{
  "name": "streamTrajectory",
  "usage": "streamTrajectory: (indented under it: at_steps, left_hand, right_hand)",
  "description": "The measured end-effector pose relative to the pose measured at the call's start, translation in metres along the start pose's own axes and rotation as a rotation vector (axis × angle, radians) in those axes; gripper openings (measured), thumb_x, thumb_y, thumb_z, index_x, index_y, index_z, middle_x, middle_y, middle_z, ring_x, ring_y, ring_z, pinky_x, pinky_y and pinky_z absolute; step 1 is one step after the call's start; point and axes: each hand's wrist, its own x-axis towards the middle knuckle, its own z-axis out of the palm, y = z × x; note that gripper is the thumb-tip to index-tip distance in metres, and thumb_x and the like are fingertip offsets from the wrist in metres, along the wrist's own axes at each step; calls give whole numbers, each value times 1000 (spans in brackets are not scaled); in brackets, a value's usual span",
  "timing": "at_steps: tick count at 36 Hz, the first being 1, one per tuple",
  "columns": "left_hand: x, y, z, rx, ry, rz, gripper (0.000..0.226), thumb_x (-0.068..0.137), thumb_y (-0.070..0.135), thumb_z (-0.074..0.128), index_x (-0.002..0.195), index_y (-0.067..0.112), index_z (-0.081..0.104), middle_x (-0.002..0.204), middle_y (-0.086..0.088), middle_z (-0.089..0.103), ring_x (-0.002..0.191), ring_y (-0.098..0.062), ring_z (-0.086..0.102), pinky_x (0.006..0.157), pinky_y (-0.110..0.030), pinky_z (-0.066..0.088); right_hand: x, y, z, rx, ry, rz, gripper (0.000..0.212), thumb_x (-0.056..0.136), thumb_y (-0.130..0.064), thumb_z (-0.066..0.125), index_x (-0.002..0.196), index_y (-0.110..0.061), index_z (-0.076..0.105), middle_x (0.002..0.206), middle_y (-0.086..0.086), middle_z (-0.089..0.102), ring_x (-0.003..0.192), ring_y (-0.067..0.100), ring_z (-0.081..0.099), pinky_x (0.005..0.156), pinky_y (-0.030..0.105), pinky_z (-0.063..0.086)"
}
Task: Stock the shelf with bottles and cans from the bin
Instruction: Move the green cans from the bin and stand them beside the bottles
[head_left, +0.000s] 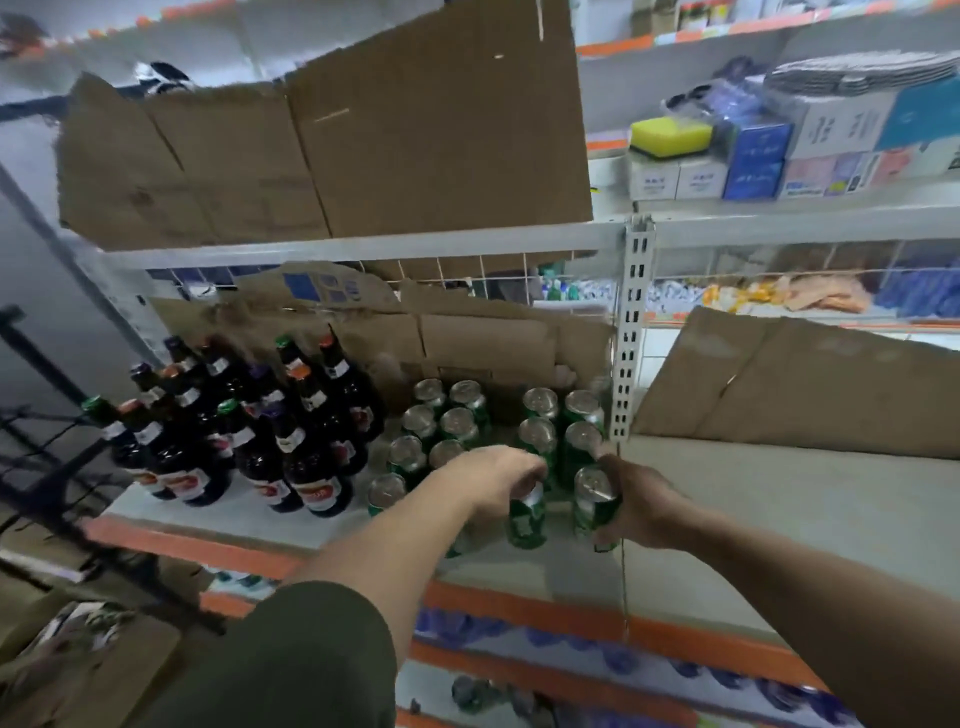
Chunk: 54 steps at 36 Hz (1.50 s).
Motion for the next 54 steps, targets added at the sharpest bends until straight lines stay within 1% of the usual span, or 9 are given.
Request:
streamTrajectory:
  at_steps: [5,11,18,23,28,33,36,39,54]
  left_hand:
    - [17,-16,8,125,53,170,42,87,6,66,124,22,55,121,-5,61,109,-28,59,70,-32,40]
    - [26,-30,18,125,77,237,56,92,9,64,142,30,48,135,-5,57,121,-28,56,78,-33,41]
    - [34,-25,21,67,42,234,65,84,3,67,142,26,49,139,-4,52,124,-30,53,94,-44,52]
    - [30,-22,11,4,165,183,64,86,24,68,146,30,44,138,2,51,121,-26,55,88,-40,52]
    - [28,-26,9,-28,103,-19,72,86,37,66,150,23,36,136,-7,51,120,-31,53,90,-44,51]
    - [27,-24,16,-139,9,-111,61,92,34,63,145,19,38,119,-10,60,102,-28,63,86,-43,55]
    - [27,-20,17,-155,18,-138,60,93,29,65,146,19,38,122,-10,61,106,-28,63,90,-44,55]
    - [28,-18,19,-190,26,-163,57,91,24,65,143,18,42,120,-10,61,104,-29,63,91,-45,56]
    - [39,-16,21,-227,50,-188,43,88,18,67,127,10,53,114,-12,59,102,-30,63,86,-39,56]
  right_hand:
    - [-1,0,17,28,68,136,78,54,-25,91,120,-33,52,109,-6,67,97,19,63,78,28,53]
    - [-8,-9,33,160,141,243,68,61,-3,85,113,-25,46,101,-2,59,91,19,58,53,8,39]
    - [-18,-46,15,-30,217,307,68,66,-67,77,109,-27,43,94,-5,51,83,19,55,58,27,40]
    - [-16,-49,0,24,130,260,26,80,-29,76,90,-31,53,86,-10,58,82,17,58,50,13,33]
    - [-16,-33,-6,180,-33,218,63,74,-2,73,128,-30,55,114,-4,62,95,7,61,74,13,51]
    - [-19,-32,-9,72,-32,200,75,71,-19,78,135,-33,41,113,-5,50,92,8,56,63,12,48]
    - [-19,-34,-8,-20,-19,174,58,72,-31,84,118,-32,48,109,-7,57,86,6,55,58,11,39]
    - [-16,-36,-9,-60,23,132,37,78,-27,81,102,-30,52,105,-6,62,85,10,55,56,9,35]
    - [2,-33,-4,-6,101,106,46,74,-14,82,108,-26,54,103,-8,54,93,14,51,58,9,33]
